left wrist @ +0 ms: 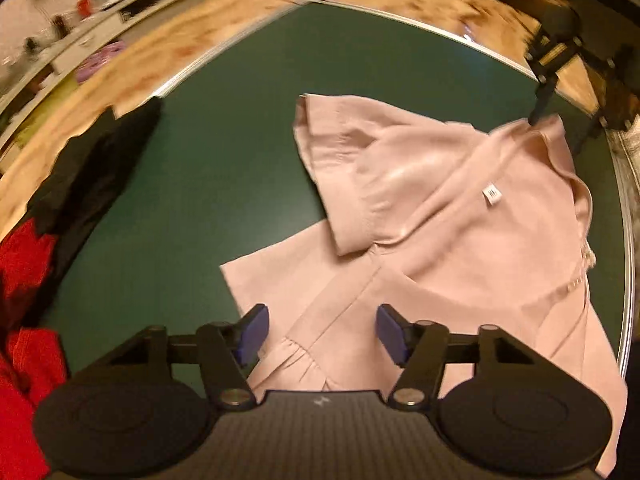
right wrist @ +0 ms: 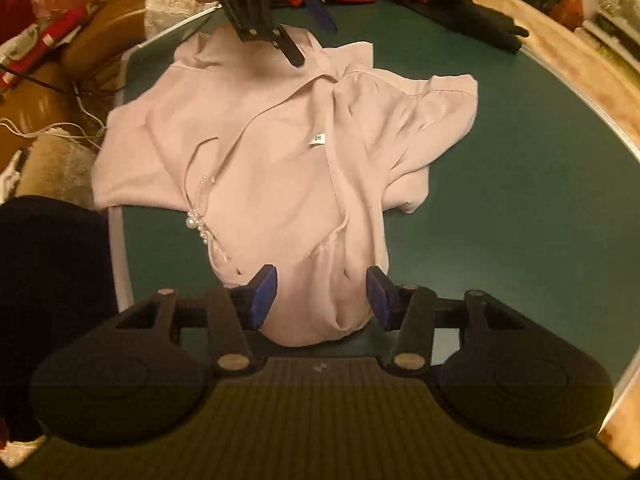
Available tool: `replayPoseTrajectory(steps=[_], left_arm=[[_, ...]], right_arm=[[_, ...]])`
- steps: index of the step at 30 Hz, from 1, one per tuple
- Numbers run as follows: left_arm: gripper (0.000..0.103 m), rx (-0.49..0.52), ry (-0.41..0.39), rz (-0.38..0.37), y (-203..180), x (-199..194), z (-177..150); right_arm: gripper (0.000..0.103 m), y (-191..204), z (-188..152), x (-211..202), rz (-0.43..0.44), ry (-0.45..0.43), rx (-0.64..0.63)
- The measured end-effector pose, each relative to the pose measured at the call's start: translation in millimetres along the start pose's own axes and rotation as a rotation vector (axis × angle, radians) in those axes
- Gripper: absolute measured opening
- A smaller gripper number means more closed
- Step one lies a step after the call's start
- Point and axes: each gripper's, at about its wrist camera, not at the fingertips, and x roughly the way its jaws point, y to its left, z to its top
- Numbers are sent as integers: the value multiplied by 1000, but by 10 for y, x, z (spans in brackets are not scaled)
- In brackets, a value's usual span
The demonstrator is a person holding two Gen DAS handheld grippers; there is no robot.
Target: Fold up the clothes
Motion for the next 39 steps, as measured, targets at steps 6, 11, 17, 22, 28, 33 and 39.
replayPoseTrajectory(steps=[6, 11, 17, 22, 28, 33, 39], left_arm=[[58, 39, 31, -57, -23, 198, 129], [53, 30, 32, -100, -36, 227, 110], [13, -49, 30, -26, -72, 177, 11], [2, -101, 49, 98, -383, 113, -60], [1, -255, 31, 225, -1174, -416, -394], [1, -388, -51, 235, -1745, -1240, -635], [1, -494, -159, 253, -1930, -2126, -468]], right_arm=[[45, -77, -3, 149, 65, 32, 23], [44, -121, -25, 239, 46, 47, 65], [43, -108, -56, 273, 20, 51, 112], [10, 0, -141, 269, -63, 49, 171], [7, 610, -273, -21, -338, -75, 237], [4, 1324, -434, -410, -484, -196, 355], [3, 2024, -434, -1084, -521, -299, 396]])
